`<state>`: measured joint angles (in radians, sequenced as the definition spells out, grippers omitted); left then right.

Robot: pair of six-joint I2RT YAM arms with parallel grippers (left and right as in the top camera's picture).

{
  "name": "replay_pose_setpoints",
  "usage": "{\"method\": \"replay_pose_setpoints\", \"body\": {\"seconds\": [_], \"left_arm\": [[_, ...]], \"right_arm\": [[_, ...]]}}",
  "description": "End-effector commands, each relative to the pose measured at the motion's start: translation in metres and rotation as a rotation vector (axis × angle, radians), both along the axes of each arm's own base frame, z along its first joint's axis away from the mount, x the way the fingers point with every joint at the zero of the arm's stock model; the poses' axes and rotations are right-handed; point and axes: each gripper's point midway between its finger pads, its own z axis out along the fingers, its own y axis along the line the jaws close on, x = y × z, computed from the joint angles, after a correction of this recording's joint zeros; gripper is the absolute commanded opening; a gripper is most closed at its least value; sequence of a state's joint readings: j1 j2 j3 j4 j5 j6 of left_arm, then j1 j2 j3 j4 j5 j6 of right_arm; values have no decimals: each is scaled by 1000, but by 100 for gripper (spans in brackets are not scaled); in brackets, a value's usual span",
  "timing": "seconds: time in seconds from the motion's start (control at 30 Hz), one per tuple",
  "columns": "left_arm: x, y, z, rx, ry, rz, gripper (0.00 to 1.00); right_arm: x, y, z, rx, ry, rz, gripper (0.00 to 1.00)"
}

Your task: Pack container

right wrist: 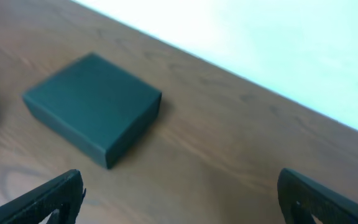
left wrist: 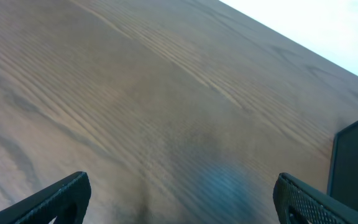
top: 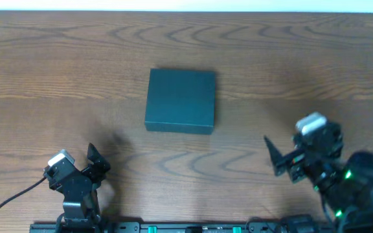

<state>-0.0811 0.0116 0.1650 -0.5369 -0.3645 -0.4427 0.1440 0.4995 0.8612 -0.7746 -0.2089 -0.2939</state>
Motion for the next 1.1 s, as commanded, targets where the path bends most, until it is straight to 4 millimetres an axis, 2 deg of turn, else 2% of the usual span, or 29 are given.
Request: {"method": "replay_pose_setpoints", "body": {"seconds": [0.0,0.3,0.47,0.7,1.07], "left_arm": [[-2,1,-8,17,29,-2,95],[-2,1,-8,17,29,-2,95],[-2,1,-8,17,29,-2,95],[-2,1,-8,17,29,-2,95],[-2,1,-8,17,29,-2,95]], "right_arm": [[-7,-3,-38,-43,-13,7,99],[-19,-5,-125,-41,-26,6,99],[-17,-5,-164,-47,22,7,99],[-18,-5,-193,-58,89,6,99],[-18,-6,-193,-60,88,2,99]]}}
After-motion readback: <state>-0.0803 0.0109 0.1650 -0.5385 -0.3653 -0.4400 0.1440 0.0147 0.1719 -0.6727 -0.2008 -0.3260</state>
